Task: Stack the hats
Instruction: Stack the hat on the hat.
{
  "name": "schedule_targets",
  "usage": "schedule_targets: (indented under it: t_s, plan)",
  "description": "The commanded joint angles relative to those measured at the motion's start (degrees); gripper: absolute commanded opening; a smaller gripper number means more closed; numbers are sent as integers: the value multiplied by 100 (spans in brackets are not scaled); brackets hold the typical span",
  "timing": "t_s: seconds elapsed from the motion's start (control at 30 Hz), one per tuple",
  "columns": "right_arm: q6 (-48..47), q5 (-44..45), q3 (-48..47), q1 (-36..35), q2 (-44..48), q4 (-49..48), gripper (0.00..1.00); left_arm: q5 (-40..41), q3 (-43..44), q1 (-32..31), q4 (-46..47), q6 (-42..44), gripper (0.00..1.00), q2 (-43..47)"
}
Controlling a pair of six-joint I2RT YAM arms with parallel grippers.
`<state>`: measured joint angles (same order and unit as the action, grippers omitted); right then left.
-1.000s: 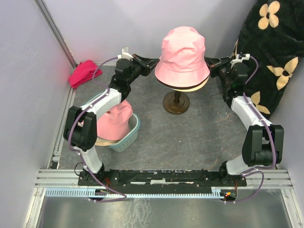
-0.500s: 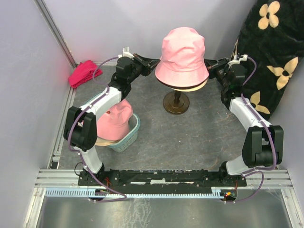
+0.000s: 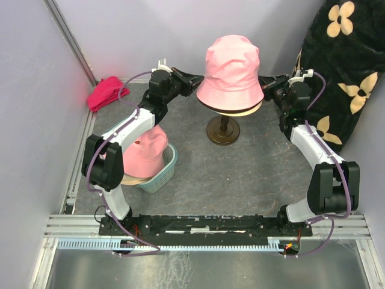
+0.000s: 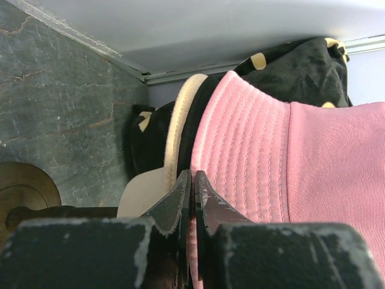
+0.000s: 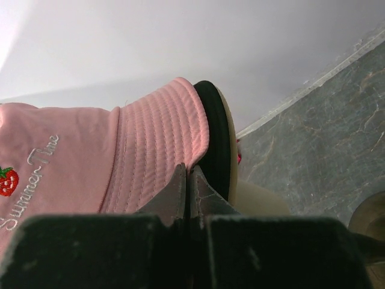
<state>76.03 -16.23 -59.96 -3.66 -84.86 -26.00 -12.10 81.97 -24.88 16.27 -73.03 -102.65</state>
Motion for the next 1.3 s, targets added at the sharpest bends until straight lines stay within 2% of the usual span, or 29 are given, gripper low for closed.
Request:
schedule_targets:
  t_s: [0.0,0.07,0.13,0.3,0.57,0.67,0.83,1.27]
  plan:
    - [-560,-200,152,-122,7,1180,1,59,94,-37,-770,468,3,-221]
    - [-583,-172,109,-120,67,1168,1,55,114,-33,-731,486,8,-203]
    - [-602,-122,80,-113,133,1189,3,67,126,-24,-707,491,18,-175]
    - [-663,-154,-21,-91,264,1279,7,169,109,-7,-696,492,30,-60]
    - [-781,-155,-106,-74,552,1469,34,568,-16,3,-763,485,44,231]
    - [-862,-87,-229,-19,665,1631,42,699,0,10,-812,497,47,332]
    - [-980,124,-392,104,881,1979,50,865,55,52,-959,544,50,506]
    - [-1299,648,-599,412,1515,2575,55,1149,281,155,-1324,650,55,845]
